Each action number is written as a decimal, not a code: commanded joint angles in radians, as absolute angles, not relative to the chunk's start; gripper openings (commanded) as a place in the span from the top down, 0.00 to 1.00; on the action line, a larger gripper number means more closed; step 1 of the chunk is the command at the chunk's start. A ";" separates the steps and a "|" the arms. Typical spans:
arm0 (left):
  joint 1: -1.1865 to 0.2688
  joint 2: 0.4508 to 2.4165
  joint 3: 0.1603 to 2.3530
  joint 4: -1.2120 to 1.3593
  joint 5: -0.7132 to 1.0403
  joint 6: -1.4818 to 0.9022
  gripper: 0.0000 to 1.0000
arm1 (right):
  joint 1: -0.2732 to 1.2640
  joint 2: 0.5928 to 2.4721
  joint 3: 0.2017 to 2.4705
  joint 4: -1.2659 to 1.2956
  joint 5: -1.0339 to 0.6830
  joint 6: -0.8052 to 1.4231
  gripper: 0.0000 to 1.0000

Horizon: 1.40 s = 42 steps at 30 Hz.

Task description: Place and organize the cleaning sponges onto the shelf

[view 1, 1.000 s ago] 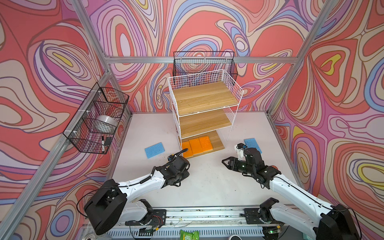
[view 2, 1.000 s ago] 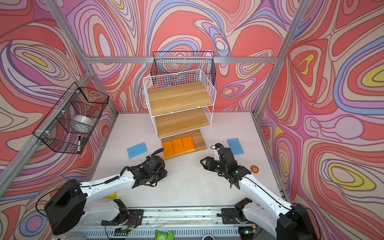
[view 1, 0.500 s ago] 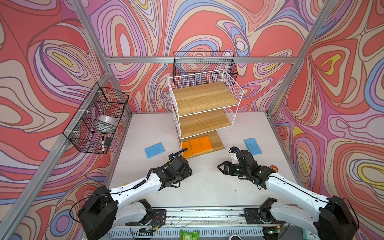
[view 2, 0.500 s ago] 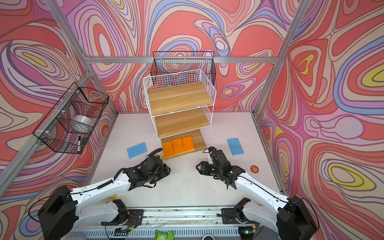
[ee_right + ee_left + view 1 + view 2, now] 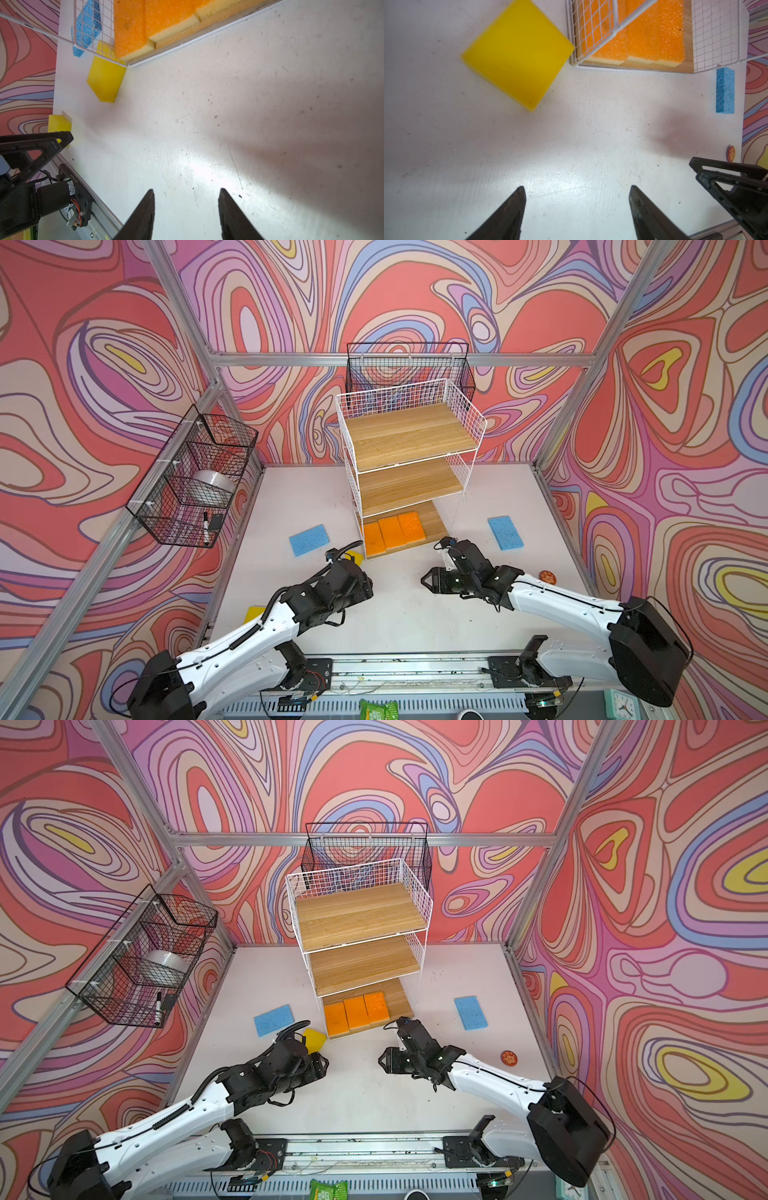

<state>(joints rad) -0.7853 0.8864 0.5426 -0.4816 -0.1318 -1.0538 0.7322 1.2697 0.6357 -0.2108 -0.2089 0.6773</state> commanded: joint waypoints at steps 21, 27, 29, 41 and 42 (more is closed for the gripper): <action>-0.181 1.191 0.602 -0.288 0.187 -0.753 0.60 | 0.746 1.299 0.644 -0.123 -0.228 0.670 0.47; -0.181 1.253 0.605 -0.229 0.196 -0.752 0.60 | 0.745 1.313 0.646 -0.109 -0.235 0.670 0.47; -0.181 1.268 0.609 -0.227 0.192 -0.745 0.60 | 0.745 1.317 0.646 -0.108 -0.234 0.669 0.47; -0.181 1.316 0.549 -0.173 0.210 -0.764 0.67 | 0.746 1.312 0.637 -0.104 -0.227 0.668 0.47; -0.181 1.318 0.545 -0.170 0.210 -0.764 0.69 | 0.746 1.312 0.635 -0.103 -0.228 0.669 0.47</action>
